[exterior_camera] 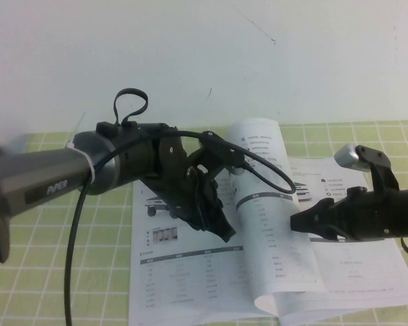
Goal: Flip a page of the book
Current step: Open the closed book
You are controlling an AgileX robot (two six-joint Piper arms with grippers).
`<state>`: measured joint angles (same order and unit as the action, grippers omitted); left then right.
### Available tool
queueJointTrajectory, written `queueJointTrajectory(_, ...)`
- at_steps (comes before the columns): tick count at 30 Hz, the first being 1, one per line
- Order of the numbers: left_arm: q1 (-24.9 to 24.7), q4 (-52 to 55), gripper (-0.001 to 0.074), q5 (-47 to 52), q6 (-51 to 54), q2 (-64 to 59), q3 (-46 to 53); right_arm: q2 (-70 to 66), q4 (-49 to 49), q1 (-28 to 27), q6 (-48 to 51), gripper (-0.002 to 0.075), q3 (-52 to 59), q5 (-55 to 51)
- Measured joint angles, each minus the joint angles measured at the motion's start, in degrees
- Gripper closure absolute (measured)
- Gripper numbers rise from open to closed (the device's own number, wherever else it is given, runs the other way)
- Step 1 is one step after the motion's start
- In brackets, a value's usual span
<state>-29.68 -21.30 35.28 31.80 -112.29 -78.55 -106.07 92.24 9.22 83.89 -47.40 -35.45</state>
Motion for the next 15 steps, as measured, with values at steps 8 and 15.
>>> queueJointTrajectory(8, -0.26, 6.42, 0.0738, -1.1, -6.5, 5.08, 0.0, 0.0, 1.25, 0.0, 1.67, 0.0403, 0.0, -0.94)
queueJointTrajectory(15, -6.61, -1.01, 0.0738, -1.23, 1.51, 10.59, 0.0, 0.0, 1.47, 0.0, 1.89, 0.0403, 0.0, -0.94)
